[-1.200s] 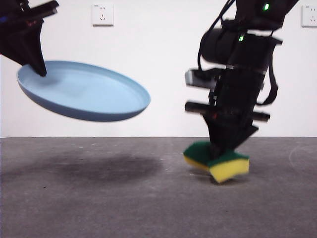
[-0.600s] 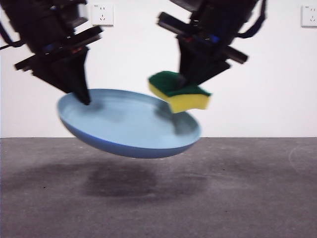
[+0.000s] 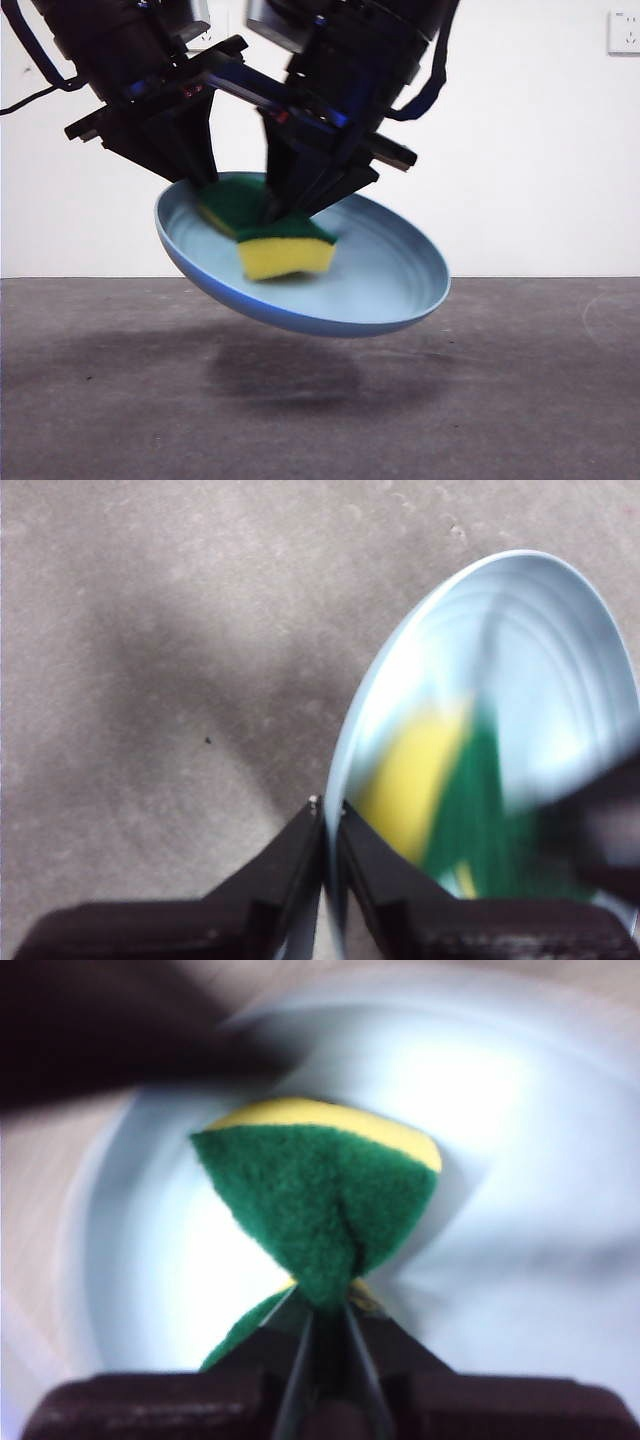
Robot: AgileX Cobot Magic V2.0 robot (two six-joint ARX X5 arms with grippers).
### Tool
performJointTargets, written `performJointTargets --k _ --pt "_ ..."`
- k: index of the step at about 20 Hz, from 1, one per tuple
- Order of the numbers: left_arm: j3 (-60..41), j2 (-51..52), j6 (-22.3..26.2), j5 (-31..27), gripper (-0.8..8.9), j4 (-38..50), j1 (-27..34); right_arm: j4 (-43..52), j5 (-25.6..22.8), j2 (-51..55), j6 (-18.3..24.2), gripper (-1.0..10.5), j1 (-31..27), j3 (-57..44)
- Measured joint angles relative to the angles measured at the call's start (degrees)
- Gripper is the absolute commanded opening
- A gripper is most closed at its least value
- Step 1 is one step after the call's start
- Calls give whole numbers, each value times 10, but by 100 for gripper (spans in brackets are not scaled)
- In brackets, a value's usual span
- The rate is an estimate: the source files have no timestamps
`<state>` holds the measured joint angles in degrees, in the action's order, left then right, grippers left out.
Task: Pick up the plate,pick up the cloth,clean the plate with the cloth
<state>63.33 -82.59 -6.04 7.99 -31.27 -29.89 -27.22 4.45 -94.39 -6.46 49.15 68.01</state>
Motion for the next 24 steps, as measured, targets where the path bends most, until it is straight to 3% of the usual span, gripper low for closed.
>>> performJointTargets --k 3,6,9,13,16,21,24 --pt "-1 -1 4 0 -8 2 10 -67 -13 0 5 -12 15 6" --pt "0 -1 -2 12 -8 7 20 -167 -127 -1 18 -12 1 6" --pt "0 -1 -5 41 -8 0 21 -172 -235 -1 20 -12 -31 2" --pt "0 -1 -12 66 -8 -2 21 -121 -246 3 23 -12 -65 2" --pt "0 -1 -21 75 -8 -2 21 -45 -205 4 24 -12 -87 2" --pt "0 -1 -22 74 -8 10 21 60 -3 7 2 -12 -85 2" --pt "-1 -2 -32 76 -8 56 21 59 50 12 -13 -12 -60 4"
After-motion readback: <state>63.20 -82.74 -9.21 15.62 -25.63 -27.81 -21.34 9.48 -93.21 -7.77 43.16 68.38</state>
